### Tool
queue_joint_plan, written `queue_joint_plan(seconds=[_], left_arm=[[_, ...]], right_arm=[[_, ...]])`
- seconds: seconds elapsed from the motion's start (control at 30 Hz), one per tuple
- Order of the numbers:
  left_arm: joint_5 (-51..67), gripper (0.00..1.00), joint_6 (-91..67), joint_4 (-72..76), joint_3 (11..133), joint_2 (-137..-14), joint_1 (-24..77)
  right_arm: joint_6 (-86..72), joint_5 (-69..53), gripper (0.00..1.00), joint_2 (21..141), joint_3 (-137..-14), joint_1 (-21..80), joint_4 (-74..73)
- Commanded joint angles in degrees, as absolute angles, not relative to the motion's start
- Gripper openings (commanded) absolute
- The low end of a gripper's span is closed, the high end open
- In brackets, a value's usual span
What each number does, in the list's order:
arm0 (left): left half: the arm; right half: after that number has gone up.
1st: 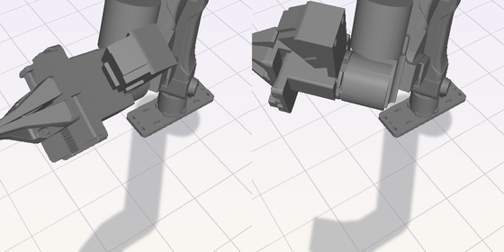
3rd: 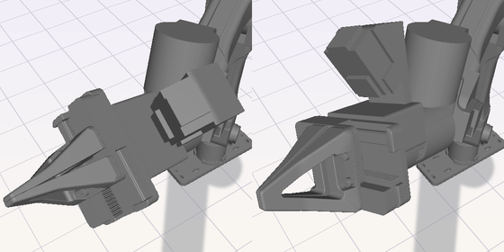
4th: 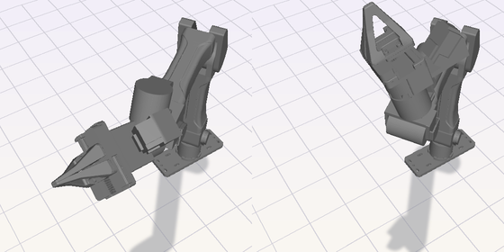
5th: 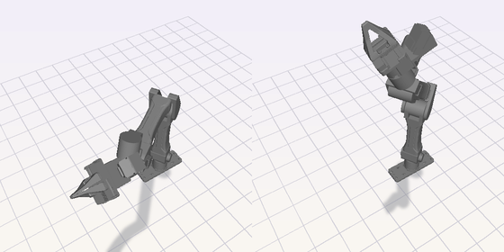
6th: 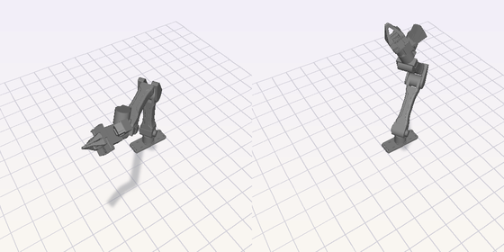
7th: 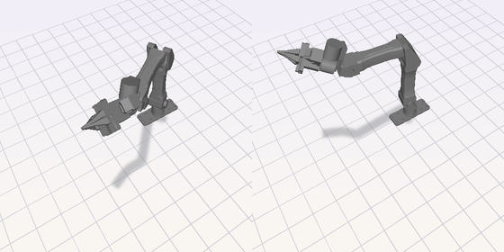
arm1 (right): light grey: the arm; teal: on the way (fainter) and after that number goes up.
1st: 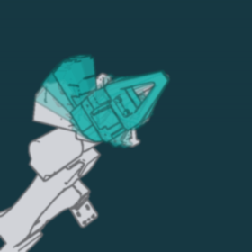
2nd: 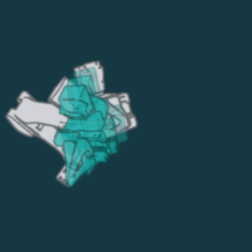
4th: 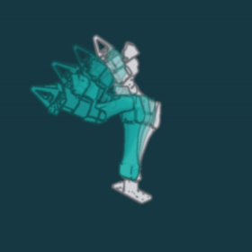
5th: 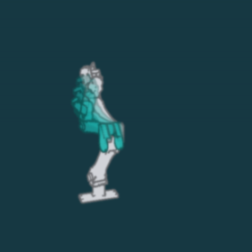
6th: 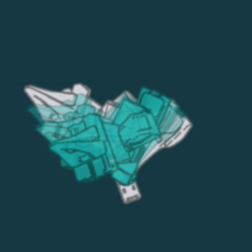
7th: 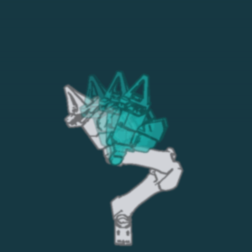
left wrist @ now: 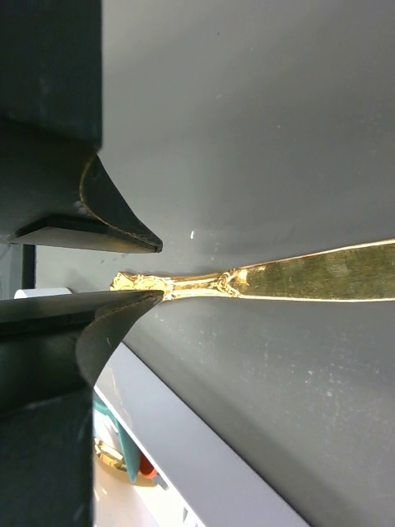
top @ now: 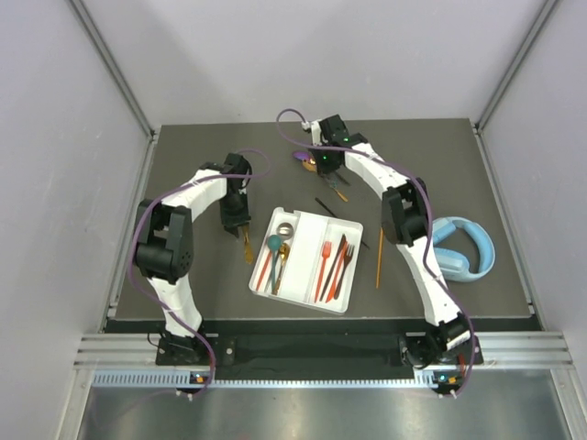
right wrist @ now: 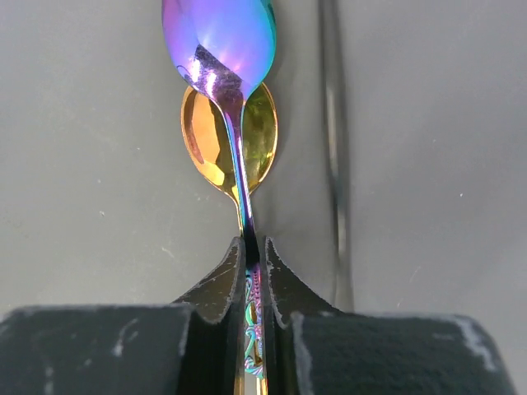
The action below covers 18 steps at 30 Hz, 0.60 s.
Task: Sort the eating utensils into containers
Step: Pick up the spoon from the center of the board.
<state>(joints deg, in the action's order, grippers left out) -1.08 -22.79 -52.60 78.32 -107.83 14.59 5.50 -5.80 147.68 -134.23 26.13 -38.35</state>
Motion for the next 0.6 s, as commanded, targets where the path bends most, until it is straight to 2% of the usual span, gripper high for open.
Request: queue_joint_plan(seconds=[0.0,0.23,0.57], left_arm=[[-0.27,0.30,-23.03,-52.91,78.57,-103.63,13.89],[1.48,0.30,-23.99,-52.47,78.75,-103.18,13.80],[2.20,0.30,-24.34,-51.33,81.29,-104.67,13.80]], right_arm=[[5.36,-1.67,0.00,150.30,-130.08,26.37,-43.86],[2.64,-4.04,0.00,140.03,-115.50,26.10,-37.71],[1.23,-9.05,0.00,122.01,-96.08,26.10,-37.80]])
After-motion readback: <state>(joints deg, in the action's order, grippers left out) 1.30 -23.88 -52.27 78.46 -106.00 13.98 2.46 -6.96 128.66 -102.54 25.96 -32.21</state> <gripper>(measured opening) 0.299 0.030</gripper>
